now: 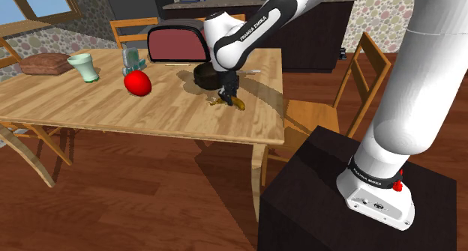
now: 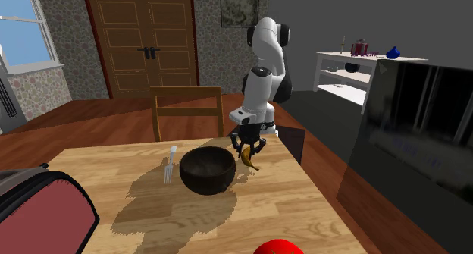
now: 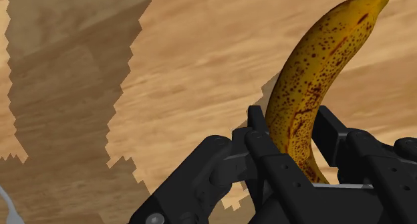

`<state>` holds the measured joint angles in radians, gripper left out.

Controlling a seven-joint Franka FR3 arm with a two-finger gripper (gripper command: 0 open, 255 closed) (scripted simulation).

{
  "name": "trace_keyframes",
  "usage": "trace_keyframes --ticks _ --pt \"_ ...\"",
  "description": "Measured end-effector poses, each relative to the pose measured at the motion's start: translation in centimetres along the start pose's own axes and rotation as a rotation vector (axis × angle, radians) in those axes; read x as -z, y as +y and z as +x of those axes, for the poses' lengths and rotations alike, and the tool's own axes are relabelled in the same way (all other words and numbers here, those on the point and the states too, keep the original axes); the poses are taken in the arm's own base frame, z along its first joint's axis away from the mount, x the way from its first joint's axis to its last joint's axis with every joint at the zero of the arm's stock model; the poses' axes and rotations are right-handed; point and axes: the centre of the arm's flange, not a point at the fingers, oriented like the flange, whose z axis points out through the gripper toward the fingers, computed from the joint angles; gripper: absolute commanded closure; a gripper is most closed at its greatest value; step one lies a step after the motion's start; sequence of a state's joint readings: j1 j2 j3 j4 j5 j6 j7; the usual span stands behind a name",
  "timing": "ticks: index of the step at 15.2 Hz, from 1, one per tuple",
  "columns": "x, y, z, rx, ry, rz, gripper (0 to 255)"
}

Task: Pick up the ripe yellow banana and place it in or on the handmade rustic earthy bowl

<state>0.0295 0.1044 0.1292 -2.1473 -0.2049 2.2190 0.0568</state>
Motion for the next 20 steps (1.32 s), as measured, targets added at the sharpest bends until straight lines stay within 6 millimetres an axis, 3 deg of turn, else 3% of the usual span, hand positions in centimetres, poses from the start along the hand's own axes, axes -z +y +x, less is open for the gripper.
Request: trace_keyframes --ticks 5,20 --pt "1.6 0.4 0.0 -0.002 -0.007 0.0 255" --pt "9.5 1.7 -0.3 -0.002 -0.007 0.0 255"
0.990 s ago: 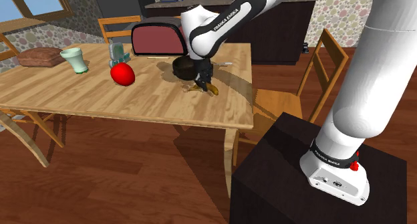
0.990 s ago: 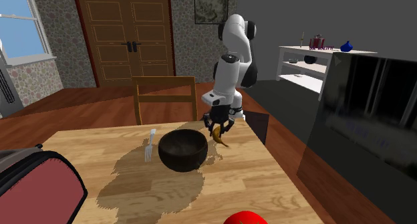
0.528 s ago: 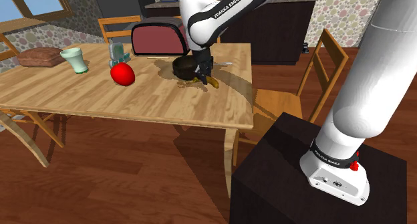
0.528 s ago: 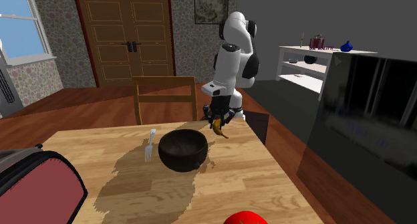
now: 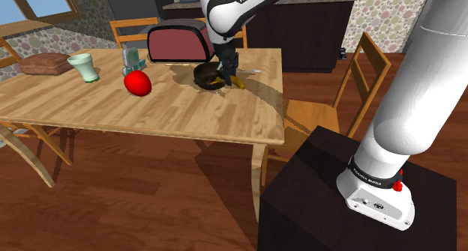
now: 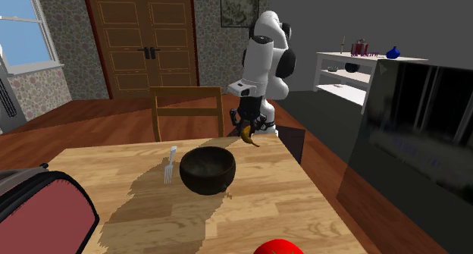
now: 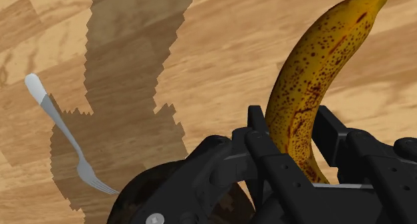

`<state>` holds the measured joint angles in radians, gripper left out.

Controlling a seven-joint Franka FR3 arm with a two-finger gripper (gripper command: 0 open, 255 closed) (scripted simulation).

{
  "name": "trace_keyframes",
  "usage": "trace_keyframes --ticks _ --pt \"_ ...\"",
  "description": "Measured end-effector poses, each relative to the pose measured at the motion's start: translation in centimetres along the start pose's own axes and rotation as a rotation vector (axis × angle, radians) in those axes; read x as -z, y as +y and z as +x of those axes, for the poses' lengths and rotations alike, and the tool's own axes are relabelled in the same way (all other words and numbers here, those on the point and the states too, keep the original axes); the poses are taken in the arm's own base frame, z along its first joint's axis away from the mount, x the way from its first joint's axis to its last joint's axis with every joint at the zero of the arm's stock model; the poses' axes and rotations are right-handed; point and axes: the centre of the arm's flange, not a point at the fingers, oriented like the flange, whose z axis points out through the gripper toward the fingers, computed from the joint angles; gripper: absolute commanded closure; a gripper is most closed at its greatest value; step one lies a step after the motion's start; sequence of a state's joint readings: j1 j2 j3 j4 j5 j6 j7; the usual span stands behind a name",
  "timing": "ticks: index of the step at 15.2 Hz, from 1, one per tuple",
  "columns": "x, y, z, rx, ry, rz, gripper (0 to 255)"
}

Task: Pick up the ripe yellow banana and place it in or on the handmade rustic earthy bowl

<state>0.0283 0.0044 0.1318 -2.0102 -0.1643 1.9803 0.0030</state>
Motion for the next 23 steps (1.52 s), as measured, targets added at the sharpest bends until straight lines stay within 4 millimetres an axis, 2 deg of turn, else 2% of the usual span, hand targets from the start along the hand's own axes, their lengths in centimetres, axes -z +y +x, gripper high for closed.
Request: trace_keyframes --ticks 13,17,23 --pt "6.6 0.8 -0.3 0.0 0.0 0.0 255" --pt "6.7 3.3 2.8 0.0 -0.001 0.0 255" --pt "6.1 8.0 9.4 0.0 0.0 0.0 255"
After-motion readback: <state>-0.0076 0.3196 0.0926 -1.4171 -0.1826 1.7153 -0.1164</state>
